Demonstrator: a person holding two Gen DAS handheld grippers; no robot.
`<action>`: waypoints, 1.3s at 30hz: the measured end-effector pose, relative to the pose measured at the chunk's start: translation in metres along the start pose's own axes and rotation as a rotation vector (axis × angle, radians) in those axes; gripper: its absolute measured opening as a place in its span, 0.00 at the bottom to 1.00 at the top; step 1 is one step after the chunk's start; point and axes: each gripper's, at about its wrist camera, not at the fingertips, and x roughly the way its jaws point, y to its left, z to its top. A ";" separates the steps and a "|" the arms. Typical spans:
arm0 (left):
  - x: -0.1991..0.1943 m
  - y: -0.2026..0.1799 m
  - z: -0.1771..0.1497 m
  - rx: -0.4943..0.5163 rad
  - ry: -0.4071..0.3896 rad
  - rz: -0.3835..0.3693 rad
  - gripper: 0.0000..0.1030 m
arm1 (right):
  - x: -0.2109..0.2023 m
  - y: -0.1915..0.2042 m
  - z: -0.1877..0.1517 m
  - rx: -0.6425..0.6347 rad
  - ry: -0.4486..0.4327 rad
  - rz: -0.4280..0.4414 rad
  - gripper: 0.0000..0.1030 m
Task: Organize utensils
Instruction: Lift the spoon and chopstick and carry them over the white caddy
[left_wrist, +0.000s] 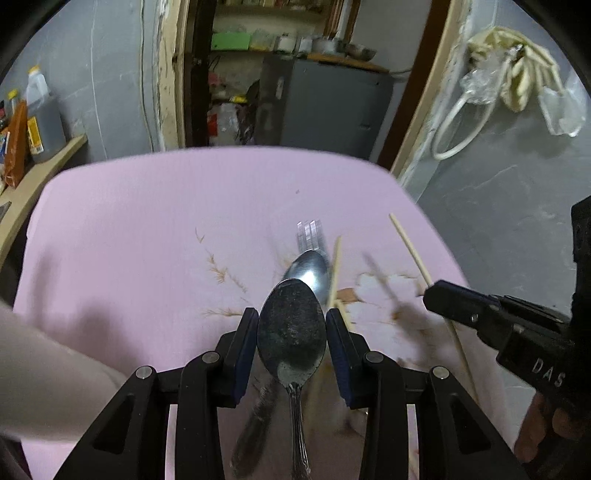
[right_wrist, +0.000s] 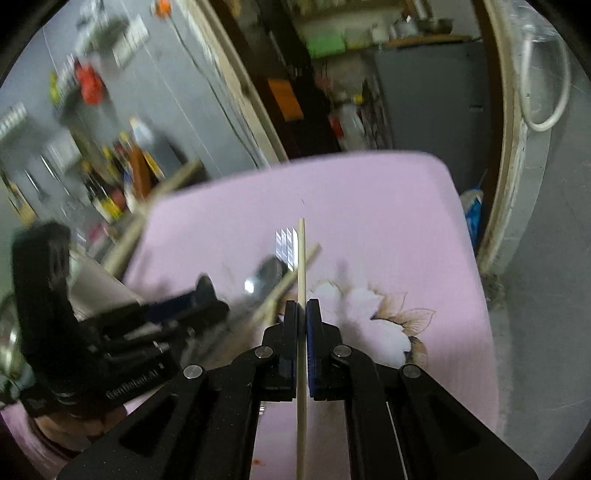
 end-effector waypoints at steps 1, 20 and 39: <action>-0.005 -0.001 0.000 0.004 -0.013 -0.005 0.34 | -0.006 0.001 -0.001 0.008 -0.030 0.013 0.04; -0.136 0.045 0.019 -0.064 -0.336 -0.027 0.34 | -0.047 0.101 0.030 0.025 -0.387 0.262 0.04; -0.244 0.164 0.048 -0.117 -0.463 0.074 0.34 | -0.048 0.261 0.063 -0.182 -0.703 0.213 0.04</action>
